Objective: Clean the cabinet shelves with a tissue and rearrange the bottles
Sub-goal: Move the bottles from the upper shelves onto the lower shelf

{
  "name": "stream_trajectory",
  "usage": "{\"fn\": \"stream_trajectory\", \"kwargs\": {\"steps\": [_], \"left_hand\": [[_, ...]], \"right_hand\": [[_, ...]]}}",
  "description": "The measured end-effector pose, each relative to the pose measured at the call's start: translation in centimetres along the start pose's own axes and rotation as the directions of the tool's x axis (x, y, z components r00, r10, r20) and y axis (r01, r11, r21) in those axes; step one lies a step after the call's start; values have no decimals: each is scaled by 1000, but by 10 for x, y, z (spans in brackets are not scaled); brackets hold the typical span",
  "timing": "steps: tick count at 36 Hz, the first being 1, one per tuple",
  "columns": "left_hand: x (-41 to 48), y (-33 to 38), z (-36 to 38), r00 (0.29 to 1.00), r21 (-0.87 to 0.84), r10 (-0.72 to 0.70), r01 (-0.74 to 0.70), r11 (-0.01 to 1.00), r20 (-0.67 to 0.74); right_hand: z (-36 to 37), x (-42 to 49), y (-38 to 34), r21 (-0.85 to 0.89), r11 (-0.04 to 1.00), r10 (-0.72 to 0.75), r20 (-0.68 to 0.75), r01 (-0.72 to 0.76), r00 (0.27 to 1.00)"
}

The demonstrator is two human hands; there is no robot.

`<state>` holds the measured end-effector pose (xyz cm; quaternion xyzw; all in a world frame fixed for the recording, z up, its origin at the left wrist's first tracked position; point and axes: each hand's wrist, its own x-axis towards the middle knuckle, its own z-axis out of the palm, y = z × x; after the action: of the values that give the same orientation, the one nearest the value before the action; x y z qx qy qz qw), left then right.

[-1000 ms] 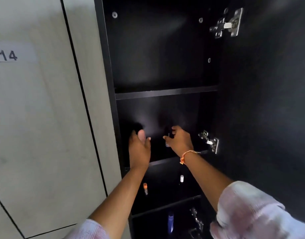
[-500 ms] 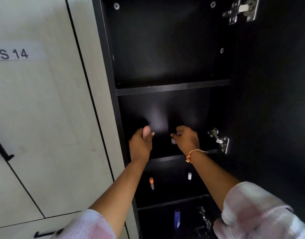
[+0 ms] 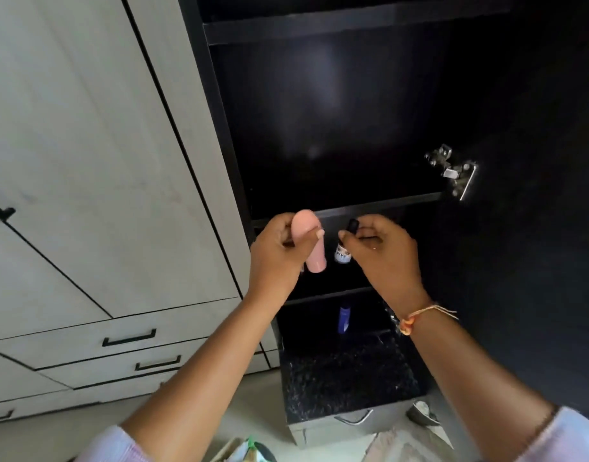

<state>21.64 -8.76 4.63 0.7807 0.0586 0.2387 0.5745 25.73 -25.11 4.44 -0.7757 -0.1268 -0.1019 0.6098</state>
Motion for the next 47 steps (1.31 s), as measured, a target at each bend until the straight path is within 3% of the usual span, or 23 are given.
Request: {"fn": "stream_trajectory", "kwargs": {"steps": [8,19,23,29,47], "left_hand": [[-58,-120,19,960,311,-271,239,920,64],[-94,-236,55,852,450,-521,446,774,51],[-99,-263,67,860,504,-507,415,758,55],[-116,-305,73,856,571,-517,417,707,16],[-127,-325,78,893,536,-450,379,754,1]], "right_hand": [[19,-67,120,-231,945,270,145,-233,952],[46,-100,269,-449,800,535,235,-398,811],[60,-101,307,-547,750,573,254,-372,779],[78,-113,338,-581,737,564,246,-346,789],[108,-115,353,-653,743,481,371,-145,794]]}}
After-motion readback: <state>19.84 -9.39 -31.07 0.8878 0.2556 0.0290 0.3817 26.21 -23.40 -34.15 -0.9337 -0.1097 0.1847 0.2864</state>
